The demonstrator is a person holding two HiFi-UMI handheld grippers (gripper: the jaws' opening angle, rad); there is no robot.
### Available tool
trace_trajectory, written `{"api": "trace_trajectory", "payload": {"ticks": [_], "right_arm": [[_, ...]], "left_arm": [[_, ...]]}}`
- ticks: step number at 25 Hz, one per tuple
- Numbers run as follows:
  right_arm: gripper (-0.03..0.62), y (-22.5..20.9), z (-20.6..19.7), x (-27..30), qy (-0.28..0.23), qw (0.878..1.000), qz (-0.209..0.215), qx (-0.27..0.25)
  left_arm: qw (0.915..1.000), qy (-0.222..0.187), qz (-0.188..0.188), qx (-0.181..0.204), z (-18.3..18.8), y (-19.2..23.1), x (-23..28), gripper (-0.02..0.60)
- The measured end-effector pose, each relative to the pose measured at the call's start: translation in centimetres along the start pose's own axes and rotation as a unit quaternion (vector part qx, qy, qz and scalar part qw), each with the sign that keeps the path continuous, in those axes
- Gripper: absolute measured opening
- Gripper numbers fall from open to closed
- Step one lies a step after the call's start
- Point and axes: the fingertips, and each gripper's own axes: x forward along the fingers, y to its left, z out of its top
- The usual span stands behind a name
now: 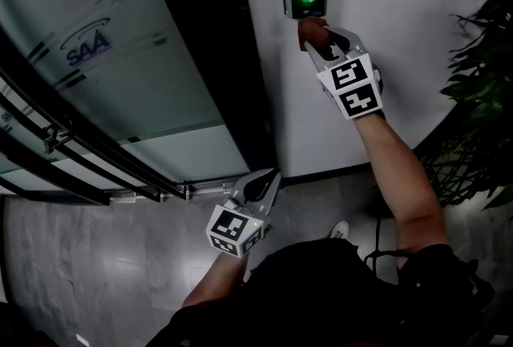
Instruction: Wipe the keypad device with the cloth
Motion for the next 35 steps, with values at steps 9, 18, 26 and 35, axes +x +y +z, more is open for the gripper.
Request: {"api": "trace_trajectory", "payload": {"ticks": [9, 18, 26, 35], "right_arm": [[0.146, 0.1, -0.5, -0.2, 0.011, 1.0, 0.011, 0.014], [0.146, -2.3, 6.6, -2.9, -0.067, 0.998, -0.016, -0.008], [0.146, -6.6, 14.2, -2.8, -0.118, 0.989, -0.067, -0.054], [0.146, -8.3, 16.4, -0.7, -0.121, 0.986, -0.091, -0.063]], "left_arm": [[1.0, 0.001, -0.004, 0.0, -0.1, -0.2, 0.2, 0.015], [1.0, 0.002, 0.002, 0.0, 0.1, 0.2, 0.1, 0.015], [1.0, -0.001, 0.005, 0.0, 0.2, 0.3, 0.2, 0.015], [0.9999, -0.002, 0.013, -0.004, 0.0, 1.0, 0.0, 0.015]]}}
